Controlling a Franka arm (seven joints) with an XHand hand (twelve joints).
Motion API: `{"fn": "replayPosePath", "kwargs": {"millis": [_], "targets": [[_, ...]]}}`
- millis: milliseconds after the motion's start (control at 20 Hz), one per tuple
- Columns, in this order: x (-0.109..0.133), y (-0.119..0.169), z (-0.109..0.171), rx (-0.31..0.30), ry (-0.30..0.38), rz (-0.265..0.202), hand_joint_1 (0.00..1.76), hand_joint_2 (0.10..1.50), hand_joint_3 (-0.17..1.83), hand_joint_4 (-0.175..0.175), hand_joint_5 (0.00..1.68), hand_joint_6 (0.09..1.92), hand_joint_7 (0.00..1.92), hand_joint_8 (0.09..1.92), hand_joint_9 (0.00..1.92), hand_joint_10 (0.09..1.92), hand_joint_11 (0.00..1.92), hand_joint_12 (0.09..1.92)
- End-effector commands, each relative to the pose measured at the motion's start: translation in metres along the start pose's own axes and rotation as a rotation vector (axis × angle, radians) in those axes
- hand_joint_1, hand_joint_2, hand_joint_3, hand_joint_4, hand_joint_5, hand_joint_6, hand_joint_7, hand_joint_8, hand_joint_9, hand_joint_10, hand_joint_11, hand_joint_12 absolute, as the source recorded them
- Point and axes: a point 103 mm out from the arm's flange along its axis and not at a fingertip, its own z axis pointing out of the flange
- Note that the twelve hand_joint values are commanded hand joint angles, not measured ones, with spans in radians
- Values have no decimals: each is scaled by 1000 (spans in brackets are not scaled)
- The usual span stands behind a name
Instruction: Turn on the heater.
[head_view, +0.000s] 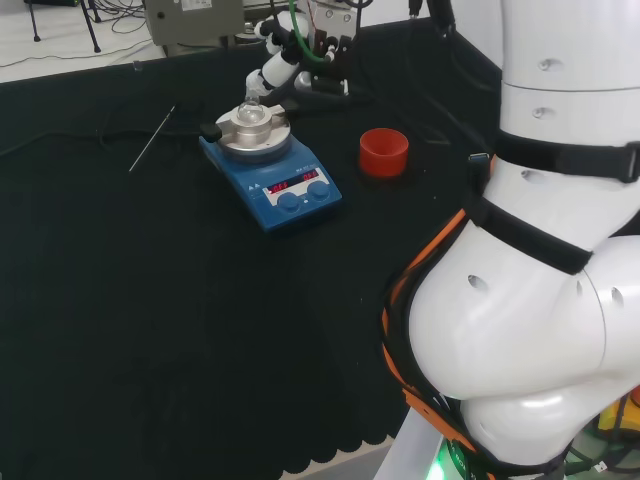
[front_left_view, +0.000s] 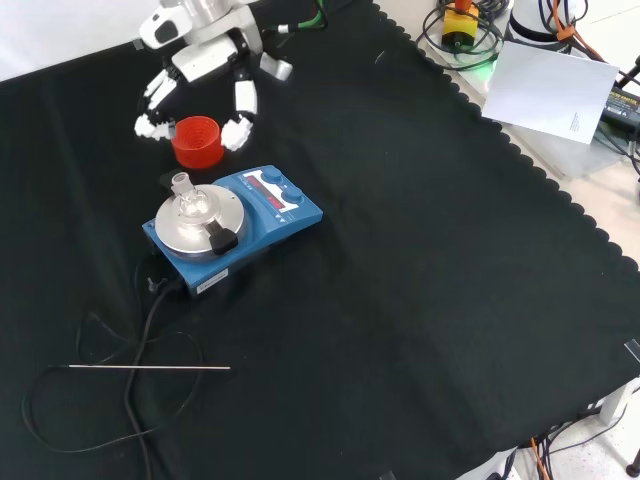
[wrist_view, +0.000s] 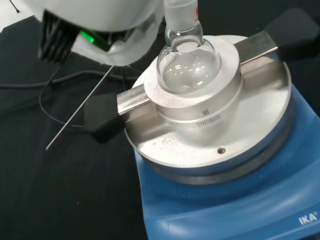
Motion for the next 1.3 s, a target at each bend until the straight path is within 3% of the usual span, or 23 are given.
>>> {"fn": "replayPosePath", "kwargs": {"millis": [50, 250, 450, 900, 1150, 1300], "targets": [[2, -39, -18, -34, -14, 3, 909, 537, 643, -20, 302, 111, 365, 724, 597, 690, 245, 1372], [8, -59, -20, -21, -41, 4, 906, 544, 643, -21, 316, 110, 368, 724, 597, 689, 235, 1368], [13, -82, -18, 21, -63, 2, 931, 577, 664, -19, 330, 88, 410, 718, 539, 702, 69, 1403], [10, -131, 16, 155, -130, 37, 983, 583, 800, -27, 348, 87, 689, 715, 734, 677, 303, 1347], [8, -144, 34, 207, -176, 46, 995, 588, 812, -36, 356, 87, 930, 712, 996, 612, 489, 1289], [6, -148, 38, 235, -188, 48, 1008, 595, 812, -46, 357, 87, 1097, 743, 1185, 610, 713, 1214]]}}
